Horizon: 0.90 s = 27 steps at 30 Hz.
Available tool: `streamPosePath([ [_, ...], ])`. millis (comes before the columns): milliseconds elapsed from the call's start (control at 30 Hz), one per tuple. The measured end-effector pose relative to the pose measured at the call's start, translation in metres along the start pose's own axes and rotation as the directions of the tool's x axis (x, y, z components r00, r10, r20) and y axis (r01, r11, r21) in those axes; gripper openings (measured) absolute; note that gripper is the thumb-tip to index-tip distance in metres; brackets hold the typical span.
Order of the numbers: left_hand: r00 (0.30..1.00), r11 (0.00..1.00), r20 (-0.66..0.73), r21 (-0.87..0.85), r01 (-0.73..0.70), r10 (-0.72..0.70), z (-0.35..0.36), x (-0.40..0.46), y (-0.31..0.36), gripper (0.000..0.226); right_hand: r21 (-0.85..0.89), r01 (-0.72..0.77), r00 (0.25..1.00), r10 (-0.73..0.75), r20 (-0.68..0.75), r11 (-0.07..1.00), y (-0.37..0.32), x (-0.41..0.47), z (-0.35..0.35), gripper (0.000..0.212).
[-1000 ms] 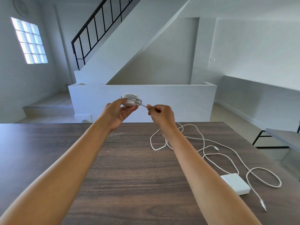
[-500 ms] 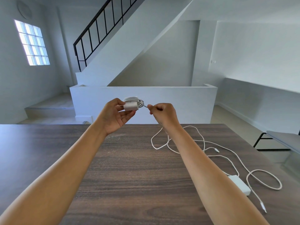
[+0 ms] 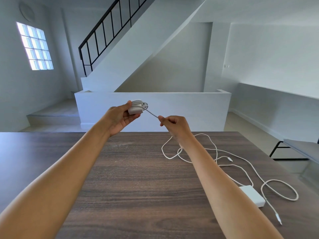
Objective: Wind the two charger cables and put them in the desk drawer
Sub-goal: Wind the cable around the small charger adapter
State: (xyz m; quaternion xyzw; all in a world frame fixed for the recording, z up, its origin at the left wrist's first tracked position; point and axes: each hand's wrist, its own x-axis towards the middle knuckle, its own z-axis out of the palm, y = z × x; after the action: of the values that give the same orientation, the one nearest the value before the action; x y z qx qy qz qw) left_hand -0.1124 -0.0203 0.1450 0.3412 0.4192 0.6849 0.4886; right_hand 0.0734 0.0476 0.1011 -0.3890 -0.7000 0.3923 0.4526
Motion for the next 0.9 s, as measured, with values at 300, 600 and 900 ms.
streamPosePath([
  [300, 0.989, 0.996, 0.140, 0.079, 0.046, -0.056, 0.009, -0.006, -0.001, 0.029, 0.115, -0.199, 0.944, 0.158, 0.291, 0.973, 0.032, -0.001, -0.005, 0.028],
  [600, 0.826, 0.905, 0.474, 0.414, 0.097, -0.305, 0.005, -0.015, 0.002, 0.061, -0.075, -0.264, 0.914, 0.275, 0.299, 0.962, 0.026, 0.018, -0.023, 0.025],
  [900, 0.850, 0.427, 0.307, 0.898, -0.108, -0.429, 0.021, -0.016, -0.003, 0.035, -0.285, -0.008, 0.993, 0.041, 0.110, 0.958, -0.027, 0.034, -0.028, 0.023],
])
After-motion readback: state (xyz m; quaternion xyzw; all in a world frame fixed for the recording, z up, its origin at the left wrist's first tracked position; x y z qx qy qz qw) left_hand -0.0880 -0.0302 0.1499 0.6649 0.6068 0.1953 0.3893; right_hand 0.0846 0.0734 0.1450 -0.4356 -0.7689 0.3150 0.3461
